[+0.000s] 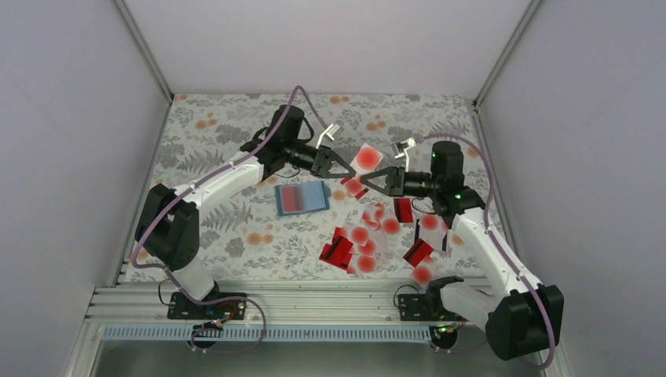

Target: Put the credit cards into the card holder

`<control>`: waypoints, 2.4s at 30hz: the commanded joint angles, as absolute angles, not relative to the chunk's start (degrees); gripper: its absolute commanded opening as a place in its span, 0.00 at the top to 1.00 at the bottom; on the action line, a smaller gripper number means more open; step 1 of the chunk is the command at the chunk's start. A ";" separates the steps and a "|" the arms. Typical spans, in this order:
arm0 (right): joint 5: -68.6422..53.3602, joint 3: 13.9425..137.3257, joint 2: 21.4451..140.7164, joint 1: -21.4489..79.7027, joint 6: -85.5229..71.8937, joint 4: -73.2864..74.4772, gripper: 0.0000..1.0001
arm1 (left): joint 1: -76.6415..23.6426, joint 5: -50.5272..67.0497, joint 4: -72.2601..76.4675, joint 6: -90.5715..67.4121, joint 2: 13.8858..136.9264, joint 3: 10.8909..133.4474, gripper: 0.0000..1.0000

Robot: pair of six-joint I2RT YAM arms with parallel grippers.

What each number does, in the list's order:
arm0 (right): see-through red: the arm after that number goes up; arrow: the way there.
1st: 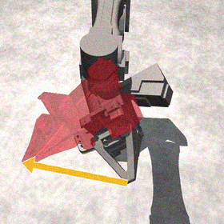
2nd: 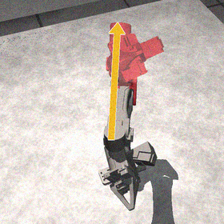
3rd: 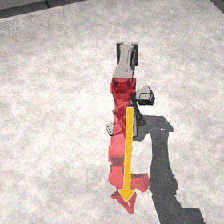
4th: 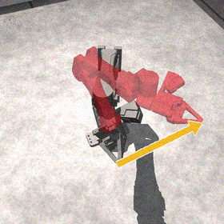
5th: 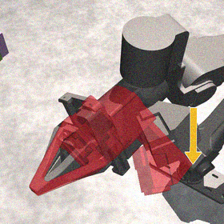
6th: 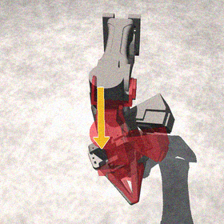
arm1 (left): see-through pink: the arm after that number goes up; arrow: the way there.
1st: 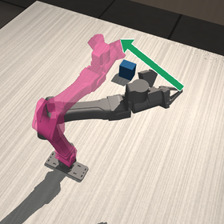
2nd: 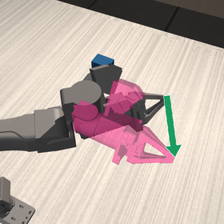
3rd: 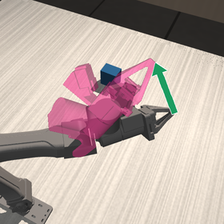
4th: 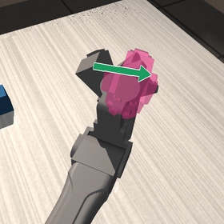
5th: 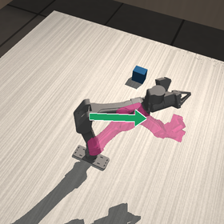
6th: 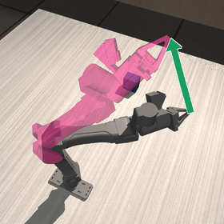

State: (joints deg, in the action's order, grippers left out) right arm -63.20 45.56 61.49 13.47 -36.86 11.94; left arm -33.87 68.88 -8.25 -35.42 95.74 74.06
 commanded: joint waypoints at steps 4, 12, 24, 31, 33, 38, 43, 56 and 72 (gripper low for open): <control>-64.46 49.94 57.82 13.87 -37.66 6.45 0.91 | -33.47 70.70 -0.41 -46.47 93.74 76.43 0.97; -66.28 52.69 55.65 13.73 -34.25 8.53 0.73 | -33.44 70.10 -1.08 -49.01 93.44 80.59 0.97; -65.27 51.64 52.48 13.38 -35.66 5.37 0.96 | -33.43 69.96 -0.37 -50.36 92.88 80.45 0.97; -65.48 51.74 52.29 13.32 -35.08 6.55 0.96 | -33.41 68.05 -13.10 -40.37 94.00 84.30 0.88; -65.73 51.77 52.25 13.28 -34.46 7.63 0.96 | -33.40 65.73 -21.31 -33.60 94.71 88.41 0.81; -67.08 52.17 51.65 13.24 -33.55 9.09 0.96 | -33.42 58.87 -28.84 -26.72 95.19 89.00 0.76; -68.52 53.44 51.95 13.22 -33.68 9.83 0.96 | -33.40 51.92 -29.87 -24.36 95.34 87.70 0.82; -62.32 50.98 54.00 13.16 -30.83 19.60 0.96 | -33.48 49.55 -26.59 -18.32 93.24 74.35 0.83; -57.60 52.78 57.14 13.11 -26.41 24.81 0.96 | -32.78 40.88 -18.39 -26.73 81.51 78.17 0.28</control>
